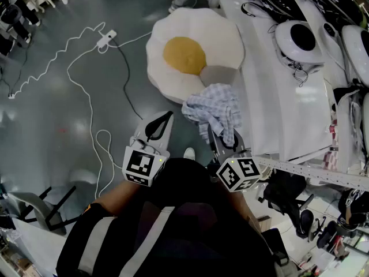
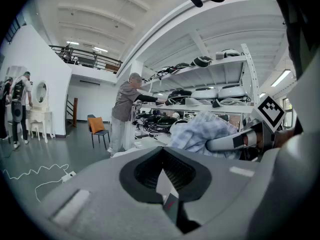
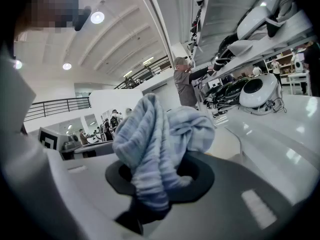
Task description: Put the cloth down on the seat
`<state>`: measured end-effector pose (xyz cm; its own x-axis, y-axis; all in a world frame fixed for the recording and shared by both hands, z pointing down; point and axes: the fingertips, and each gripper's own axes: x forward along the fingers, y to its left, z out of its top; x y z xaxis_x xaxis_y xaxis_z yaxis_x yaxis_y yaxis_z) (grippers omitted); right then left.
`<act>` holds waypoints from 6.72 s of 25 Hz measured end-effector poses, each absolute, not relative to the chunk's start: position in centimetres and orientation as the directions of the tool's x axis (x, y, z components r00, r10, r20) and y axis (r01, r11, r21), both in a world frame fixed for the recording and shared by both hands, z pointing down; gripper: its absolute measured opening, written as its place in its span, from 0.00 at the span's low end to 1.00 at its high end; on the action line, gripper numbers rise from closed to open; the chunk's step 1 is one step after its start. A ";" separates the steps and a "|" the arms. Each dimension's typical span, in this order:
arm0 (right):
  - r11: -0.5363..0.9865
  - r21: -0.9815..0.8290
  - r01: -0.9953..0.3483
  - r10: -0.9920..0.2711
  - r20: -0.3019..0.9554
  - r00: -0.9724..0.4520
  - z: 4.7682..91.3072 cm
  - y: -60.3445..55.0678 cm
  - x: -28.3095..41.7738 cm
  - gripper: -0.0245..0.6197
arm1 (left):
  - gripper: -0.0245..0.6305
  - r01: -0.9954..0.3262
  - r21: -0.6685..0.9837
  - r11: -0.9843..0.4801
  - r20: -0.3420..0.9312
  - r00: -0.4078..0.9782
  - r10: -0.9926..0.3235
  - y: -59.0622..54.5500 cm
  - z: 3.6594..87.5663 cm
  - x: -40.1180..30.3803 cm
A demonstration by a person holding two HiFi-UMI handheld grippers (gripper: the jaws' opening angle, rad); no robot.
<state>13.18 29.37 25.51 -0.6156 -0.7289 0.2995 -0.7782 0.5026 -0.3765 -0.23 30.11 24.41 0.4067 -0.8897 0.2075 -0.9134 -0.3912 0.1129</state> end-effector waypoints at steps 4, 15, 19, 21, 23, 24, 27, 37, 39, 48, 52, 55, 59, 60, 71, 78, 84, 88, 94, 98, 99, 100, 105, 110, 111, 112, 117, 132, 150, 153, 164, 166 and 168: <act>0.505 -0.370 -0.780 -0.727 0.304 -0.615 25.7 29.6 13.2 0.22 | 0.04 -0.913 0.113 -0.392 0.206 0.407 -0.890 30.4 24.4 -0.4; 0.500 -0.364 -0.786 -0.737 0.298 -0.607 25.5 30.3 12.2 0.22 | 0.04 -0.915 0.109 -0.388 0.191 0.402 -0.895 31.1 23.8 -1.8; 0.496 -0.362 -0.790 -0.743 0.295 -0.601 25.3 30.4 11.4 0.22 | 0.04 -0.915 0.105 -0.390 0.188 0.403 -0.896 31.2 23.8 -2.7; 0.496 -0.355 -0.793 -0.745 0.296 -0.598 25.4 30.4 10.9 0.22 | 0.04 -0.914 0.104 -0.391 0.185 0.404 -0.896 31.2 23.7 -3.3; 0.493 -0.352 -0.795 -0.747 0.296 -0.595 25.3 30.4 10.3 0.22 | 0.04 -0.913 0.105 -0.394 0.184 0.407 -0.895 31.1 23.7 -3.9; 0.491 -0.352 -0.797 -0.749 0.295 -0.593 25.3 30.3 10.0 0.22 | 0.04 -0.912 0.107 -0.395 0.186 0.409 -0.893 31.1 23.7 -4.2; 0.484 -0.349 -0.803 -0.757 0.293 -0.584 25.1 30.3 9.1 0.22 | 0.04 -0.909 0.107 -0.403 0.179 0.416 -0.891 31.1 23.6 -5.2; 0.457 -0.349 -0.818 -0.777 0.292 -0.558 25.1 30.0 6.4 0.23 | 0.04 -0.903 0.117 -0.412 0.166 0.427 -0.889 30.9 24.0 -8.3; 0.457 -0.343 -0.821 -0.777 0.295 -0.556 25.1 30.0 5.6 0.23 | 0.04 -0.901 0.128 -0.415 0.171 0.432 -0.885 31.0 24.2 -8.9; 0.441 -0.335 -0.833 -0.780 0.317 -0.540 25.7 29.5 4.0 0.23 | 0.04 -0.900 0.126 -0.417 0.165 0.433 -0.886 30.7 24.8 -10.7; 0.438 -0.341 -0.832 -0.778 0.319 -0.540 26.1 28.9 3.9 0.23 | 0.04 -0.902 0.124 -0.413 0.165 0.429 -0.888 30.4 24.9 -10.9; 0.440 -0.343 -0.830 -0.777 0.318 -0.544 26.3 28.2 3.5 0.23 | 0.04 -0.909 0.119 -0.400 0.165 0.416 -0.894 30.1 25.1 -11.5; 0.448 -0.353 -0.821 -0.770 0.313 -0.555 26.8 26.7 3.0 0.23 | 0.04 -0.917 0.117 -0.381 0.166 0.396 -0.903 29.1 25.4 -12.2; 0.449 -0.359 -0.818 -0.768 0.313 -0.559 26.8 26.2 2.9 0.23 | 0.04 -0.919 0.116 -0.376 0.164 0.391 -0.906 28.7 25.3 -12.2; 0.492 -0.346 -0.798 -0.737 0.323 -0.594 27.1 18.2 2.2 0.23 | 0.04 -0.936 0.133 -0.327 0.186 0.347 -0.919 21.3 25.8 -12.5; 0.494 -0.368 -0.788 -0.694 0.380 -0.612 29.2 11.6 3.7 0.23 | 0.04 -0.948 0.122 -0.293 0.223 0.314 -0.923 14.3 27.0 -11.1; 0.488 -0.401 -0.775 -0.650 0.425 -0.629 31.6 4.8 5.4 0.23 | 0.04 -0.956 0.123 -0.266 0.280 0.291 -0.915 7.4 28.7 -9.0; 0.491 -0.416 -0.765 -0.623 0.447 -0.643 33.0 0.1 6.5 0.23 | 0.04 -0.963 0.122 -0.242 0.308 0.268 -0.913 2.6 29.8 -7.6; 0.505 -0.418 -0.755 -0.589 0.473 -0.656 35.6 -5.9 7.4 0.23 | 0.04 -0.972 0.107 -0.207 0.322 0.231 -0.918 -3.4 31.7 -6.6; 0.488 -0.426 -0.762 -0.578 0.496 -0.648 37.9 -8.7 8.0 0.24 | 0.04 -0.976 0.102 -0.191 0.342 0.214 -0.915 -5.9 33.9 -6.5; 0.480 -0.429 -0.765 -0.579 0.500 -0.644 38.7 -9.3 8.1 0.24 | 0.04 -0.977 0.102 -0.189 0.349 0.213 -0.913 -6.4 34.7 -6.6; 0.473 -0.431 -0.768 -0.580 0.504 -0.640 39.4 -9.8 8.1 0.24 | 0.04 -0.977 0.104 -0.187 0.355 0.212 -0.911 -6.9 35.5 -6.8; 0.441 -0.436 -0.784 -0.574 0.534 -0.620 44.2 -12.3 7.5 0.24 | 0.04 -0.978 0.113 -0.175 0.385 0.206 -0.899 -9.3 40.7 -8.1; 0.390 -0.439 -0.809 -0.575 0.570 -0.586 50.9 -14.1 7.3 0.24 | 0.04 -0.973 0.092 -0.210 0.427 0.229 -0.875 -11.2 47.6 -8.6; 0.376 -0.439 -0.816 -0.575 0.581 -0.577 52.4 -14.4 7.3 0.24 | 0.04 -0.972 0.089 -0.216 0.439 0.233 -0.868 -11.4 49.2 -8.7; 0.363 -0.438 -0.822 -0.574 0.590 -0.568 53.9 -14.6 7.2 0.24 | 0.04 -0.972 0.090 -0.219 0.451 0.236 -0.861 -11.7 50.7 -8.8; 0.323 -0.424 -0.846 -0.566 0.630 -0.532 60.5 -15.3 6.7 0.24 | 0.04 -0.971 0.104 -0.215 0.484 0.239 -0.842 -12.8 56.9 -9.7; 0.324 -0.363 -0.874 -0.536 0.691 -0.486 78.2 -18.9 6.1 0.25 | 0.04 -0.968 0.149 -0.204 0.504 0.252 -0.826 -17.4 73.0 -9.8; 0.269 -0.303 -0.914 -0.468 0.788 -0.399 90.5 -21.7 7.6 0.29 | 0.04 -0.955 0.155 -0.253 0.542 0.297 -0.786 -19.4 81.3 -10.3; 0.271 -0.276 -0.922 -0.424 0.826 -0.372 91.9 -21.5 8.5 0.34 | 0.04 -0.955 0.167 -0.243 0.542 0.295 -0.786 -19.5 81.0 -10.3; 0.221 -0.235 -0.947 -0.445 0.839 -0.312 85.8 -20.8 11.5 0.34 | 0.04 -0.950 0.201 -0.238 0.554 0.310 -0.773 -17.9 75.8 -8.3; 0.233 -0.238 -0.943 -0.466 0.824 -0.323 83.2 -20.1 11.2 0.31 | 0.04 -0.950 0.212 -0.230 0.559 0.311 -0.768 -17.4 74.0 -7.9; 0.250 -0.243 -0.937 -0.483 0.808 -0.338 80.4 -19.3 10.9 0.27 | 0.04 -0.952 0.217 -0.217 0.561 0.304 -0.770 -17.0 71.9 -7.6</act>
